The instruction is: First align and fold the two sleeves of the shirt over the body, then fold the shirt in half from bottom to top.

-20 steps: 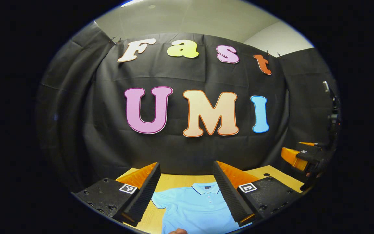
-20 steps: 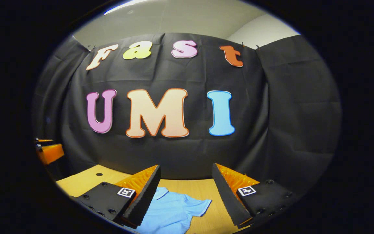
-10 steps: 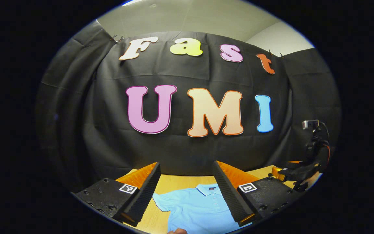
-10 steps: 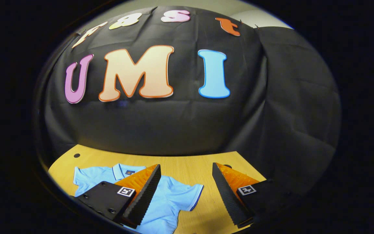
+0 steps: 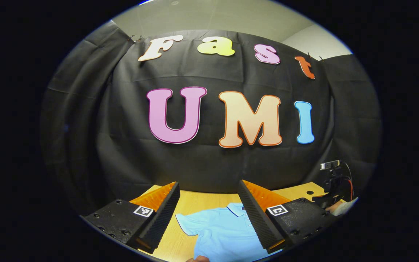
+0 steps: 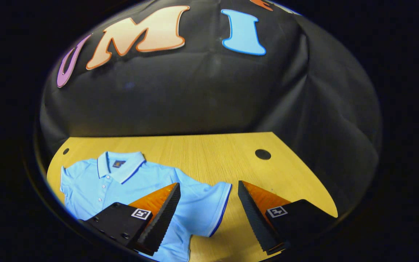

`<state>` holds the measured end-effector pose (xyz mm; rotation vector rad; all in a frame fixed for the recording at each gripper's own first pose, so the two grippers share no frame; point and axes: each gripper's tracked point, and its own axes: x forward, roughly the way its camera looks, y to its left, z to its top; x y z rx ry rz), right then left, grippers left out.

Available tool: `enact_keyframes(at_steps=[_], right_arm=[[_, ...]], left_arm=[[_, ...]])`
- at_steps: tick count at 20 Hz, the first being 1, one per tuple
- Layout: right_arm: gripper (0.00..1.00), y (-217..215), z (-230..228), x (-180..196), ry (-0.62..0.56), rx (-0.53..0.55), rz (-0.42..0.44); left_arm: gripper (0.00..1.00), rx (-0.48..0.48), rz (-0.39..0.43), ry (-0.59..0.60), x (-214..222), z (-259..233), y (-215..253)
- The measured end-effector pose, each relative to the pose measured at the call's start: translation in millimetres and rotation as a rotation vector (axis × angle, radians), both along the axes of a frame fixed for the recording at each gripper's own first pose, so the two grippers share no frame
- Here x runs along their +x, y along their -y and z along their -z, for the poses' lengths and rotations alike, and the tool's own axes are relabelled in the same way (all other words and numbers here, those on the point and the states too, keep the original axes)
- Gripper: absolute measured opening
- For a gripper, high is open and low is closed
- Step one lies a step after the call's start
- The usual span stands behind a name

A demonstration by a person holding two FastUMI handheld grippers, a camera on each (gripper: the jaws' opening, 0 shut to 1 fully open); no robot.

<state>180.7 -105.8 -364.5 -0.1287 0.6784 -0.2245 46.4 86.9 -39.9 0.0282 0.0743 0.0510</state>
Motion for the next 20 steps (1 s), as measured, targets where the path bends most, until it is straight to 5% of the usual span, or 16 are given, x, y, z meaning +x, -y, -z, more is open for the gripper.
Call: enact_keyframes(at_steps=[8, 13, 16, 17, 20], right_arm=[[1.0, 16.1, 65.2, -13.7, -0.201, 0.067, 0.073], [0.93, 9.2, 67.1, -9.4, -0.181, 0.111, 0.053], [0.59, -2.5, 68.7, -4.7, -0.176, 0.142, 0.018], [0.31, -9.0, 69.0, -5.5, -0.175, 0.161, 0.006], [0.03, -12.9, 66.6, -5.1, -0.172, 0.166, 0.017]], left_arm=[[0.97, 0.014, -0.037, -0.016, 2.4, 5.5, -16.7], [0.97, 0.0, -0.031, -0.031, 5.9, 11.0, -13.3], [0.97, -0.003, -0.03, -0.037, 6.6, 12.1, -13.7], [0.97, -0.004, -0.028, -0.039, 7.6, 12.7, -13.4], [0.97, -0.01, -0.034, -0.051, 8.0, 18.3, -16.3]])
